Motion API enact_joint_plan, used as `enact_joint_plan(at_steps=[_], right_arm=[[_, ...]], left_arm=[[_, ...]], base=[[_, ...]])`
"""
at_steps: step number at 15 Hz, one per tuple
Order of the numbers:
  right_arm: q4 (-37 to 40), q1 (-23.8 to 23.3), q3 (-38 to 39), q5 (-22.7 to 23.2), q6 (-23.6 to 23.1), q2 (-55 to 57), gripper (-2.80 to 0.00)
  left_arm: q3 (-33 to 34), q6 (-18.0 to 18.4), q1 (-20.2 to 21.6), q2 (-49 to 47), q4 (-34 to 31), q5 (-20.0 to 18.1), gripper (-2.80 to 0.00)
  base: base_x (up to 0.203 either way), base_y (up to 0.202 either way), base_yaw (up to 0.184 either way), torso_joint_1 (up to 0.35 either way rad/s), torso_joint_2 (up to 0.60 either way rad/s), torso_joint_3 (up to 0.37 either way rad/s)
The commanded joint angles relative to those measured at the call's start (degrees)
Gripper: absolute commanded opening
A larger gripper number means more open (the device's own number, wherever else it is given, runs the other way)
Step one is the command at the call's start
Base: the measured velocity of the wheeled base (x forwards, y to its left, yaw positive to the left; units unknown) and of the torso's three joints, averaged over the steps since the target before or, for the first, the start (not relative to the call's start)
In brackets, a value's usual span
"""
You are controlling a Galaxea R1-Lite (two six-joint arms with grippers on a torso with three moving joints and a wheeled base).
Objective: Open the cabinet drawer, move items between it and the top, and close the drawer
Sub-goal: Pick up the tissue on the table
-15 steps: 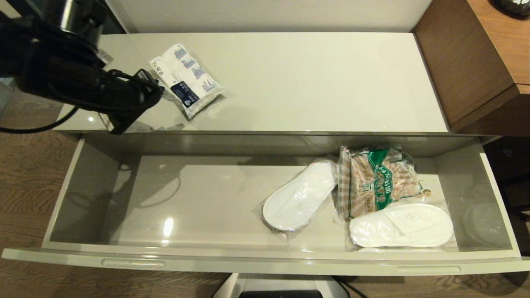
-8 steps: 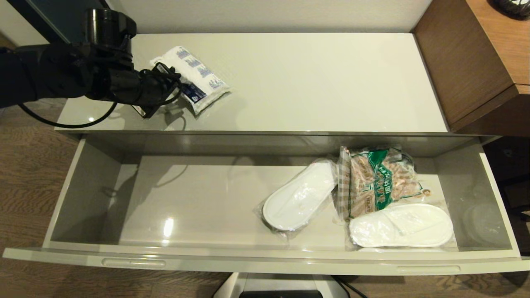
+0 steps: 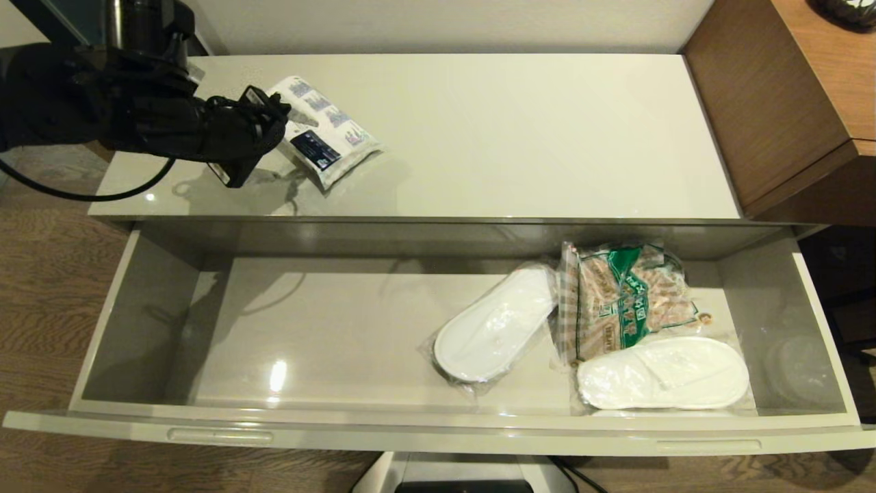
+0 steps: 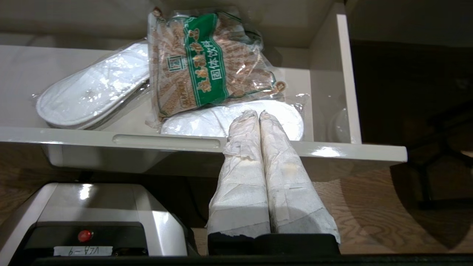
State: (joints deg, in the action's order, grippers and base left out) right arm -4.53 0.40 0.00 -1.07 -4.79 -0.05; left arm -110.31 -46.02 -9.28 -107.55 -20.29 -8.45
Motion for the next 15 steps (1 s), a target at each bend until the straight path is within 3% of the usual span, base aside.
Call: enact_joint_plan(at_steps=[1, 15], right_arm=[[0.0, 0.0, 0.0, 0.0, 0.0, -0.7, -2.8], [0.0, 0.0, 0.0, 0.0, 0.0, -0.7, -2.8]], left_arm=[[0.0, -0.3, -0.4, 1.9, 0.1, -0.4, 0.0], [-0.1, 3.0, -1.3, -2.7, 3.0, -0.2, 0.0]], base=[[0.0, 0.0, 0.0, 0.0, 0.0, 0.0], [0.0, 0.0, 0.0, 0.0, 0.0, 0.0]])
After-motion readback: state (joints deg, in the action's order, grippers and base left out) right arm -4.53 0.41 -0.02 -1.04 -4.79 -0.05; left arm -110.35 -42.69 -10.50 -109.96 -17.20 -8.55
